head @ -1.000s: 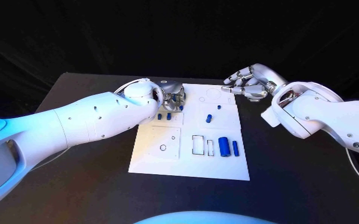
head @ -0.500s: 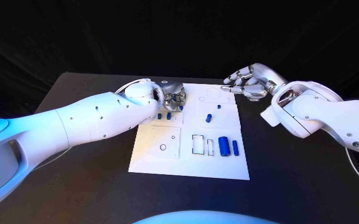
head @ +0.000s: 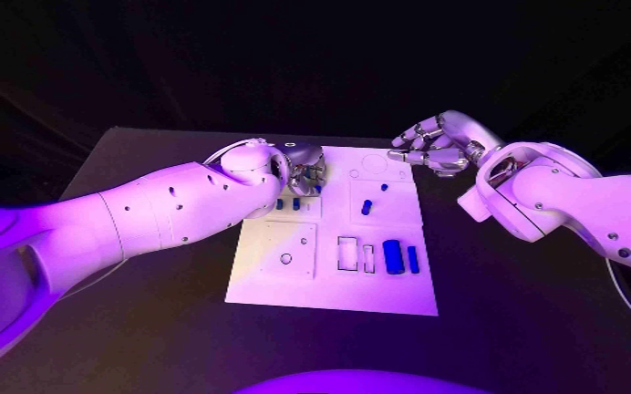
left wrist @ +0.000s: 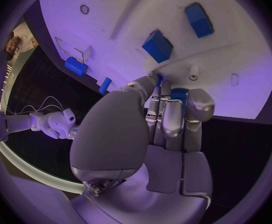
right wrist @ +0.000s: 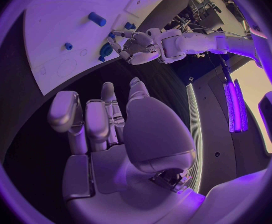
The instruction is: Assemble the parts on the task board
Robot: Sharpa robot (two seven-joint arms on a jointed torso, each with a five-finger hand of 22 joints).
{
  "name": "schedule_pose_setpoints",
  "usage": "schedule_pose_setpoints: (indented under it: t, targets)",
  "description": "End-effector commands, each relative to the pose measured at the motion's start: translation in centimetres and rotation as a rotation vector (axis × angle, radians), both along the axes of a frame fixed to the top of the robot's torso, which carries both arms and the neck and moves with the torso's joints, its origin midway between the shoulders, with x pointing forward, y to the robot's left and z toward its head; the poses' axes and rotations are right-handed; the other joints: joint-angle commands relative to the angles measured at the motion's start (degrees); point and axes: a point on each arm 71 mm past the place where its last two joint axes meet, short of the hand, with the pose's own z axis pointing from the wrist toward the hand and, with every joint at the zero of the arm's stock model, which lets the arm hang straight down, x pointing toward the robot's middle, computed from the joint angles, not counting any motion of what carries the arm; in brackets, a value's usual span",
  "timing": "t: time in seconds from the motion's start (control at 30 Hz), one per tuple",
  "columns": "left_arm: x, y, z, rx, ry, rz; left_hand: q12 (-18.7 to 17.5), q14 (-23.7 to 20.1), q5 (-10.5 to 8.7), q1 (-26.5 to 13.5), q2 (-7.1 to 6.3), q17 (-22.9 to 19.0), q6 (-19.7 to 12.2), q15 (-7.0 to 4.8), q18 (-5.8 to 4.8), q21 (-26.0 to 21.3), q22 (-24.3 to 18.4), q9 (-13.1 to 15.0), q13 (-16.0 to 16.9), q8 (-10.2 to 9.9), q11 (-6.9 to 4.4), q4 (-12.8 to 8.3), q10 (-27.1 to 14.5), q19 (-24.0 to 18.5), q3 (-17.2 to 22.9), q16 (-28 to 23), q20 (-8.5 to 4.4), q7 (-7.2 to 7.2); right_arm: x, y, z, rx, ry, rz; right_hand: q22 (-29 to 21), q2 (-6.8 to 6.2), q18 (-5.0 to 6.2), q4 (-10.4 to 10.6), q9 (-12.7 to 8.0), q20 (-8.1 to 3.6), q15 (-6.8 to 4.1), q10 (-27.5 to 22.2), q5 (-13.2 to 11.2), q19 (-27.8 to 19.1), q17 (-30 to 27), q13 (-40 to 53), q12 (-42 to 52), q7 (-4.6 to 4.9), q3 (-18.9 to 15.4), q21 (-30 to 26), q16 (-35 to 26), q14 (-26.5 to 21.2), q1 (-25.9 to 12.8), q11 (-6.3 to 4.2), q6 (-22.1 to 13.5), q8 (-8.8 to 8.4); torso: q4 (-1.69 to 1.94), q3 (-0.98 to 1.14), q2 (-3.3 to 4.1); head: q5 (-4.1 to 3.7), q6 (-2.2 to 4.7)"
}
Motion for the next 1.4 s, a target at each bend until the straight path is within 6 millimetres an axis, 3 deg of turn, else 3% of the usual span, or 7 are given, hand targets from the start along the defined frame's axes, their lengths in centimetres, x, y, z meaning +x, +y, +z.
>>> schedule_pose_setpoints:
  t: [0.03,0.3,0.53,0.93,1.4]
  targets:
    - [-0.1,-0.2,-0.2,0.007,0.028,-0.007,-0.40,0.42,-0.17,0.00,0.66,0.25,0.97,-0.06,-0.78,0.60,0.51,-0.04,-0.13,-0.29,-0.01,-0.29,1.04,0.47,0.88,0.45,0.06,-0.20,-0.1,0.2,0.0,-0.009,-0.006,0.016,-0.07,-0.13,1.05,-0.12,0.10,-0.16,-0.46,0.38,0.26,-0.40,-0.05,-0.05,-0.39,-0.01,-0.32,-0.20,-0.16,0.02,0.55,-0.04,0.07,0.21,0.00,-0.02,0.03,-0.07,-0.07]
    - [-0.1,0.0,-0.3,0.024,0.033,0.001,-0.93,1.08,-0.14,1.88,2.20,1.25,3.88,-0.77,-1.28,3.01,3.44,0.19,0.02,0.05,-0.72,-3.26,4.52,1.58,4.05,1.72,-0.54,-0.45,-0.1,0.2,0.0,-0.009,-0.005,0.016,-0.07,-0.13,1.05,-0.12,0.10,-0.16,-0.46,0.38,0.26,-0.40,-0.05,-0.05,-0.39,-0.01,-0.32,-0.20,-0.16,0.02,0.55,-0.04,0.07,0.21,0.02,-0.01,0.01,-0.08,-0.16]
    - [0.0,0.0,0.0,-0.008,0.004,0.002,-3.29,1.10,-0.09,0.92,1.91,0.69,4.12,-0.43,-1.26,3.26,3.56,-0.28,-0.21,-1.40,-0.28,-6.10,5.26,0.99,7.43,1.87,-0.32,-0.09,0.0,0.2,0.0,-0.008,-0.006,0.017,-0.07,-0.13,1.05,-0.12,0.10,-0.16,-0.46,0.38,0.26,-0.40,-0.05,-0.05,-0.39,-0.01,-0.32,-0.20,-0.16,0.02,0.55,-0.04,0.07,0.21,0.00,0.00,-0.04,-0.07,-0.05]
    - [-0.2,0.5,0.8,-0.090,-0.013,0.015,-4.60,1.10,-0.17,-1.31,1.22,0.28,4.56,-0.38,-1.22,3.50,3.82,-0.44,-0.26,-2.11,-0.25,-6.75,5.80,0.84,8.25,1.94,-0.19,0.08,0.0,0.0,0.0,-0.009,-0.007,0.011,-0.20,-0.09,1.09,-0.09,0.12,-0.16,-0.46,0.50,0.35,-0.45,-0.15,-0.23,-0.49,-0.02,-0.42,-0.43,-0.31,0.01,0.51,-0.07,0.13,0.27,0.10,-0.03,-0.11,-0.27,0.35]
    - [-0.4,3.9,2.2,-0.134,0.024,0.084,-5.14,1.09,-0.18,-2.71,0.73,-0.11,4.86,-0.38,-1.23,3.61,3.96,-0.47,-0.20,-2.37,-0.30,-6.65,6.16,0.85,8.08,1.86,-0.17,0.00,0.1,-0.2,0.0,-0.012,-0.006,0.005,-0.20,-0.09,1.09,-0.09,0.12,-0.16,-0.46,0.50,0.35,-0.45,-0.15,-0.23,-0.49,-0.02,-0.42,-0.43,-0.31,0.01,0.51,-0.07,0.13,0.27,0.19,-0.05,-0.06,-0.09,0.37]
